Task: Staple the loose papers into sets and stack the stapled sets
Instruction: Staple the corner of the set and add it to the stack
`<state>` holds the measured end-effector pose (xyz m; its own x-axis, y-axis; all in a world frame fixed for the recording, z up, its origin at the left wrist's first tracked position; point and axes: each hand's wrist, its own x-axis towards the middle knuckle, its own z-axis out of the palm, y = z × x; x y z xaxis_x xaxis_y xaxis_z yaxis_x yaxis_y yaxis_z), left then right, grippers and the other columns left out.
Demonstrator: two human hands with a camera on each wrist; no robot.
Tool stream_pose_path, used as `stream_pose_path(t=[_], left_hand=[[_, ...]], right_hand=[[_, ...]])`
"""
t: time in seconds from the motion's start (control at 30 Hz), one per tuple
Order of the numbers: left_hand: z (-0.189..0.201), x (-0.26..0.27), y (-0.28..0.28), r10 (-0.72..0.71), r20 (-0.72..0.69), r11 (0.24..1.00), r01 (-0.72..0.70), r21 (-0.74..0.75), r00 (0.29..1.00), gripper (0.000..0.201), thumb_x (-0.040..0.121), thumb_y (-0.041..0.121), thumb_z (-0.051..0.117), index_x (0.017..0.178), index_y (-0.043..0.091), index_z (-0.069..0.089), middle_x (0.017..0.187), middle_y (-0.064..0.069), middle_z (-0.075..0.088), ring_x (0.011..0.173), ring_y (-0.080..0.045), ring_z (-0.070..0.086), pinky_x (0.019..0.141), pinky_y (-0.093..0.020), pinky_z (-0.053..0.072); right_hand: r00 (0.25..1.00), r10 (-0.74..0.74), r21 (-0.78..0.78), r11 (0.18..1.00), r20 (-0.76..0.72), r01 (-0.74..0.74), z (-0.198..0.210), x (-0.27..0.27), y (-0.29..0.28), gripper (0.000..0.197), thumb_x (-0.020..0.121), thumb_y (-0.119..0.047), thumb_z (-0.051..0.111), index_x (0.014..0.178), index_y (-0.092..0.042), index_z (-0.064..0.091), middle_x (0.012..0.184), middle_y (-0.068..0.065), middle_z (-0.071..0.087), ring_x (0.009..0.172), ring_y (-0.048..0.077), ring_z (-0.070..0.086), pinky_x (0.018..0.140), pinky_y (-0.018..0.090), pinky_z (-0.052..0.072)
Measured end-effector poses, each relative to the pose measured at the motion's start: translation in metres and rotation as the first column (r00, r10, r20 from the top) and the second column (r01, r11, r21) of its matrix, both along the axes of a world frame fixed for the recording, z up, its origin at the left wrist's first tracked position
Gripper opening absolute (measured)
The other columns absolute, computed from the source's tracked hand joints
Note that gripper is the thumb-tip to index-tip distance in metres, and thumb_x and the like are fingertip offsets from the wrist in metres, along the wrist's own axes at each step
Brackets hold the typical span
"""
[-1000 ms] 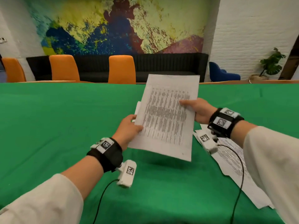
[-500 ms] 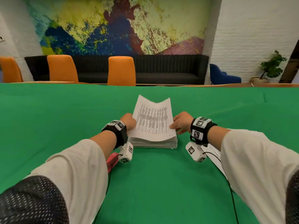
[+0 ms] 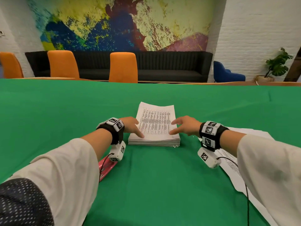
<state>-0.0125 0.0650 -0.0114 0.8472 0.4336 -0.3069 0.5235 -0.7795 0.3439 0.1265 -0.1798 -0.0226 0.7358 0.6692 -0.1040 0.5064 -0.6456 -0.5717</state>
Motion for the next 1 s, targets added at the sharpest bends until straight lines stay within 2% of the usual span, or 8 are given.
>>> stream_pose_path(t=[0.13,0.3,0.43,0.6,0.7,0.77,0.9,1.0], left_hand=[[-0.005,-0.009,-0.005,-0.026,-0.077,0.999,0.029,0.03,0.997,0.085,0.077,0.017,0.093,0.15,0.018,0.052,0.146,-0.011,0.058,0.115,-0.034,0.067,0.091,-0.043,0.062],[-0.002,-0.015,-0.021,-0.055,-0.048,0.984,0.062,0.164,0.997,0.074,0.077,0.014,0.093,0.143,0.011,0.059,0.136,-0.012,0.064,0.116,-0.032,0.066,0.072,-0.024,0.056],[0.002,-0.02,-0.028,-0.06,-0.099,0.976,0.079,0.202,0.993,0.059,0.078,0.017,0.092,0.129,0.006,0.063,0.138,-0.015,0.064,0.112,-0.031,0.065,0.09,-0.038,0.061],[0.016,-0.031,-0.027,-0.032,-0.045,0.991,0.038,0.131,0.998,0.084,0.082,0.033,0.089,0.153,0.016,0.046,0.139,-0.009,0.062,0.11,-0.029,0.07,0.072,-0.027,0.056],[0.033,-0.048,-0.019,-0.038,-0.078,0.97,0.056,0.237,0.996,0.056,0.087,0.051,0.08,0.12,0.008,0.069,0.11,-0.006,0.074,0.092,-0.023,0.074,0.059,-0.022,0.051],[0.037,-0.063,-0.013,-0.035,-0.165,0.958,0.08,0.275,0.986,0.055,0.084,0.059,0.078,0.106,0.009,0.073,0.098,0.0,0.076,0.088,-0.02,0.076,0.053,-0.022,0.049],[0.022,-0.093,-0.01,-0.057,-0.326,0.956,0.146,0.254,0.944,0.051,0.082,0.061,0.08,0.098,0.012,0.077,0.09,0.004,0.079,0.082,-0.017,0.078,0.053,-0.021,0.052],[0.008,-0.109,-0.015,-0.097,-0.351,0.934,0.206,0.29,0.931,0.035,0.08,0.044,0.086,0.099,0.015,0.08,0.084,0.004,0.079,0.069,-0.013,0.074,0.049,-0.022,0.054]], right_hand=[[0.999,0.049,-0.118,0.992,0.019,-0.046,-0.011,-0.011,-0.007,0.061,0.071,-0.035,0.095,0.127,-0.025,0.073,0.141,0.001,0.064,0.126,0.023,0.059,0.111,0.037,0.044],[1.0,0.002,-0.09,0.996,0.018,0.0,-0.019,-0.018,-0.006,0.053,0.075,-0.025,0.093,0.124,-0.021,0.074,0.136,0.005,0.067,0.11,0.021,0.059,0.107,0.035,0.047],[1.0,0.01,-0.103,0.995,0.02,-0.008,-0.02,-0.02,-0.009,0.061,0.071,-0.03,0.095,0.128,-0.024,0.072,0.14,0.004,0.065,0.124,0.023,0.06,0.109,0.035,0.046],[0.998,-0.03,-0.073,0.997,0.054,0.034,-0.003,-0.01,-0.04,0.081,0.073,-0.045,0.092,0.143,-0.024,0.058,0.152,0.002,0.055,0.137,0.024,0.053,0.116,0.041,0.041],[0.984,-0.157,-0.158,0.973,0.09,0.17,0.004,0.01,-0.087,0.077,0.083,-0.043,0.085,0.147,-0.017,0.053,0.154,0.006,0.051,0.139,0.027,0.05,0.116,0.043,0.04],[0.973,-0.221,-0.285,0.931,0.064,0.23,0.002,0.021,-0.125,0.077,0.089,-0.045,0.079,0.151,-0.011,0.048,0.158,0.01,0.046,0.142,0.029,0.047,0.12,0.046,0.037],[0.918,-0.388,-0.411,0.826,0.082,0.386,-0.006,0.034,-0.2,0.094,0.09,-0.059,0.071,0.157,-0.003,0.035,0.165,0.013,0.035,0.149,0.032,0.037,0.124,0.047,0.03],[0.872,-0.475,-0.399,0.781,0.121,0.481,-0.014,0.037,-0.24,0.103,0.083,-0.061,0.077,0.155,0.0,0.036,0.161,0.017,0.041,0.144,0.034,0.044,0.119,0.043,0.037]])
